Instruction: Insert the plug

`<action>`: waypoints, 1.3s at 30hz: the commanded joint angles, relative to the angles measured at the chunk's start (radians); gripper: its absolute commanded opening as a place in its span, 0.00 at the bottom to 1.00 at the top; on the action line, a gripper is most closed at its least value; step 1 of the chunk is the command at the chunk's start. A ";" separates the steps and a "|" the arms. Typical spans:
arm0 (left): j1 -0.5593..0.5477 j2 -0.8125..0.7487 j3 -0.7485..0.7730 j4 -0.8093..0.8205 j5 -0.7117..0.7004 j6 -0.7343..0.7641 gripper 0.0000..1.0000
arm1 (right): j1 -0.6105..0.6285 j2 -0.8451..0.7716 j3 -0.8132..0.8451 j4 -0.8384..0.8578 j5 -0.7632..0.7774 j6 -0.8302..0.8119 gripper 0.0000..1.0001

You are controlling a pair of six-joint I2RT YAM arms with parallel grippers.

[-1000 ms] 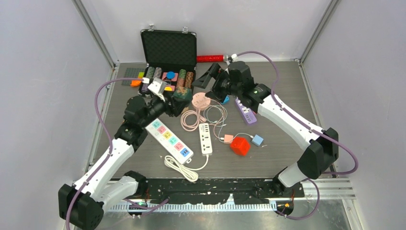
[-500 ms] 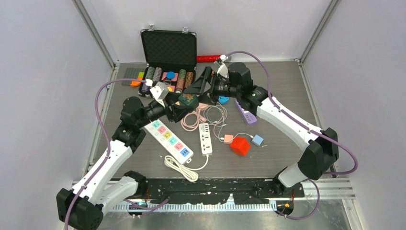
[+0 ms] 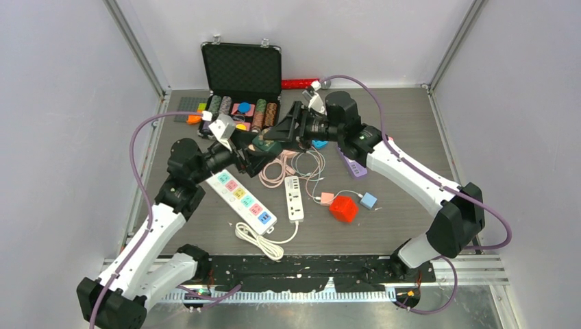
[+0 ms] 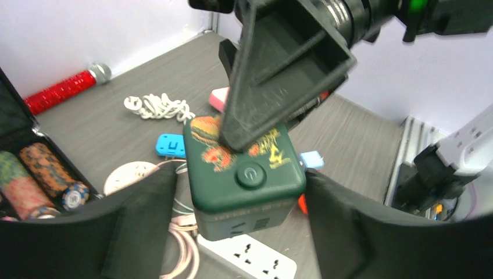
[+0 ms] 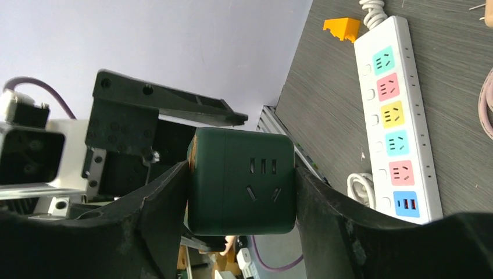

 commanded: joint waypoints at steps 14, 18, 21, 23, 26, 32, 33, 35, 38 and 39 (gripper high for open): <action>0.005 0.144 0.267 -0.407 -0.034 -0.029 0.85 | 0.058 -0.054 0.023 0.004 0.159 -0.226 0.23; 0.005 0.137 0.249 -0.417 -0.026 0.029 0.85 | 0.060 -0.039 0.037 -0.007 0.167 -0.221 0.23; 0.005 0.135 0.240 -0.415 -0.031 0.061 0.85 | 0.060 -0.025 0.041 -0.013 0.162 -0.202 0.24; 0.005 0.140 0.240 -0.411 -0.030 0.073 0.81 | 0.059 -0.019 0.048 -0.020 0.161 -0.201 0.24; 0.005 0.159 0.242 -0.407 -0.023 0.081 0.73 | 0.059 -0.009 0.057 -0.032 0.161 -0.193 0.24; 0.005 0.193 0.242 -0.428 -0.024 0.120 0.40 | 0.060 0.025 0.078 -0.045 0.149 -0.160 0.29; 0.005 0.199 0.245 -0.440 -0.023 0.135 0.32 | 0.060 0.027 0.078 -0.044 0.149 -0.155 0.31; 0.005 0.209 0.256 -0.479 -0.025 0.184 0.04 | 0.060 0.026 0.078 -0.050 0.159 -0.151 0.50; 0.005 0.218 0.252 -0.536 -0.056 0.306 0.00 | 0.053 -0.006 0.060 -0.064 0.228 -0.178 0.96; 0.005 0.217 0.244 -0.558 -0.071 0.352 0.00 | 0.045 -0.013 0.055 -0.072 0.247 -0.188 1.00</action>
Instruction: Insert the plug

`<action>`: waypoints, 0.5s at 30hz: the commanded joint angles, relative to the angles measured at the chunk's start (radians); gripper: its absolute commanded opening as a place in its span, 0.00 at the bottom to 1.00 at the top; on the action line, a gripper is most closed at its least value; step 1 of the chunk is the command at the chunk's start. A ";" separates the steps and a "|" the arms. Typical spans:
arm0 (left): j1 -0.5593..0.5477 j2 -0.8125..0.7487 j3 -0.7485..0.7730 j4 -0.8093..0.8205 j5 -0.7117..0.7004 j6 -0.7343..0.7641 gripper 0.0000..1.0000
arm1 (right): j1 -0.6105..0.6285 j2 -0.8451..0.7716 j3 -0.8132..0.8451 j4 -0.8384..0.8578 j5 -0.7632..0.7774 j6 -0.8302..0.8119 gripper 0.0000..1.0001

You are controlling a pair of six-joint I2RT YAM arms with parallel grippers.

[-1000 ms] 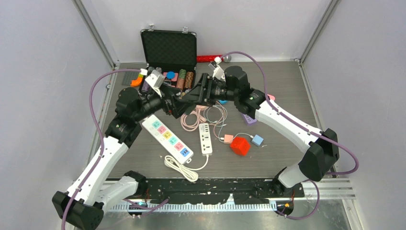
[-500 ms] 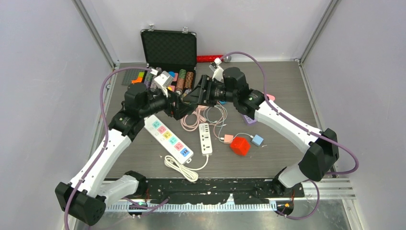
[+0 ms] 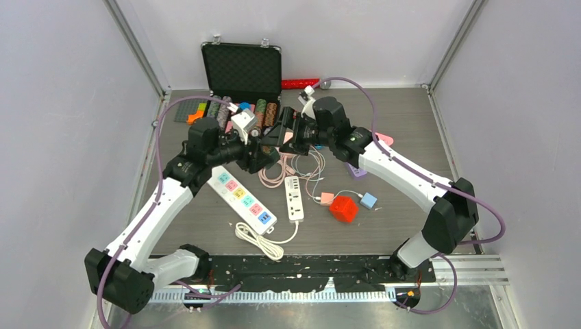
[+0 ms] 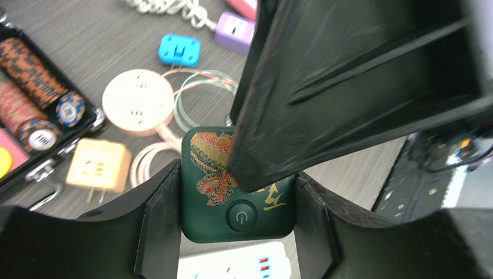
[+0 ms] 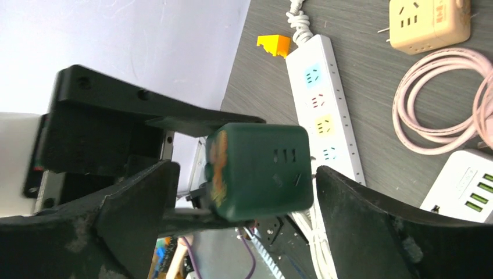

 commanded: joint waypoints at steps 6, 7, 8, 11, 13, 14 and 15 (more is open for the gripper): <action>0.054 -0.022 -0.049 -0.208 -0.162 0.376 0.00 | -0.097 -0.138 -0.007 -0.063 0.150 -0.073 0.95; 0.076 -0.026 -0.062 -0.215 -0.154 0.375 0.00 | -0.106 -0.147 -0.015 -0.077 0.166 -0.086 0.95; 0.097 -0.028 -0.080 -0.218 -0.148 0.374 0.00 | -0.123 -0.160 -0.029 -0.086 0.175 -0.106 0.95; 0.156 -0.021 -0.124 -0.232 -0.139 0.374 0.00 | -0.147 -0.173 -0.041 -0.135 0.216 -0.145 0.96; 0.188 -0.020 -0.166 -0.206 -0.141 0.378 0.00 | -0.155 -0.167 -0.042 -0.151 0.228 -0.164 0.97; 0.201 -0.018 -0.185 -0.189 -0.148 0.383 0.00 | -0.156 -0.158 -0.042 -0.151 0.231 -0.169 0.98; 0.215 -0.016 -0.195 -0.178 -0.154 0.390 0.00 | -0.157 -0.153 -0.041 -0.153 0.231 -0.171 0.98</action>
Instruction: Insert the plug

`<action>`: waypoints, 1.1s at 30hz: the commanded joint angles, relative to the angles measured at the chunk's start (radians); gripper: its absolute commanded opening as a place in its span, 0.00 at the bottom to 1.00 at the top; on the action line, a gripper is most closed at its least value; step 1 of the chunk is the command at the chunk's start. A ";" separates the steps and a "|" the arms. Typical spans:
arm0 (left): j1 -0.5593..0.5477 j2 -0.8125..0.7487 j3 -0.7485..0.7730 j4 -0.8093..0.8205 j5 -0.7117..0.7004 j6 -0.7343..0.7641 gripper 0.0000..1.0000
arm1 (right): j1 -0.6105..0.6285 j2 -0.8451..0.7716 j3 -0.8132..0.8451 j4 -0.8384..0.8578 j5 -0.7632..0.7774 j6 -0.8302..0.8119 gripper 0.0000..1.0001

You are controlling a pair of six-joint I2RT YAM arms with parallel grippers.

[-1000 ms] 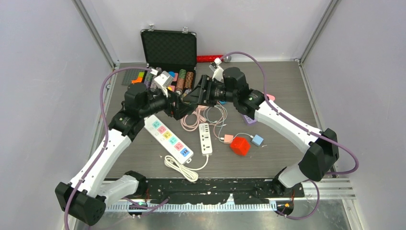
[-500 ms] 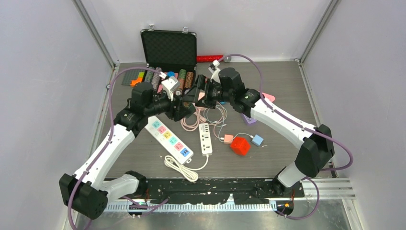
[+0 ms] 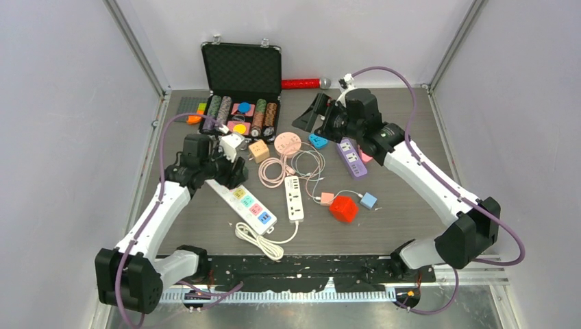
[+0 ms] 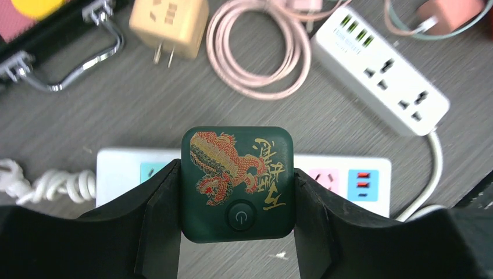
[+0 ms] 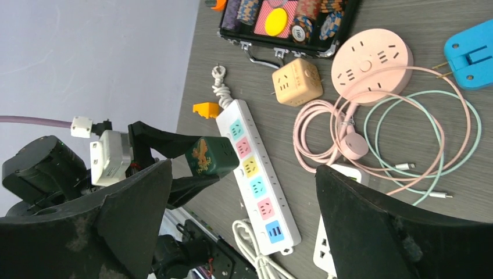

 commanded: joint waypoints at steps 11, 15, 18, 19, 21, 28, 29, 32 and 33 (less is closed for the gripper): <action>0.158 0.127 -0.048 0.171 0.022 0.085 0.00 | 0.000 0.085 0.054 -0.091 0.037 -0.105 1.00; 0.182 0.185 -0.032 0.180 0.005 0.103 0.00 | -0.001 0.092 0.055 -0.102 0.034 -0.111 1.00; 0.204 0.203 -0.026 0.208 0.011 0.107 0.00 | -0.004 0.100 0.060 -0.108 0.031 -0.115 1.00; 0.209 0.212 -0.018 0.203 0.014 0.111 0.00 | -0.006 0.100 0.061 -0.112 0.032 -0.117 1.00; 0.214 0.225 0.001 0.181 0.020 0.121 0.00 | -0.008 0.104 0.064 -0.115 0.032 -0.119 1.00; 0.222 0.222 -0.007 0.190 0.057 0.130 0.00 | -0.012 0.113 0.059 -0.116 0.033 -0.114 1.00; 0.223 0.229 -0.004 0.181 0.060 0.135 0.00 | -0.013 0.117 0.060 -0.116 0.030 -0.112 1.00; 0.252 0.247 0.004 0.164 0.085 0.148 0.00 | -0.013 0.122 0.060 -0.117 0.026 -0.109 1.00; 0.252 0.251 0.005 0.160 0.088 0.149 0.00 | -0.013 0.124 0.061 -0.116 0.026 -0.109 1.00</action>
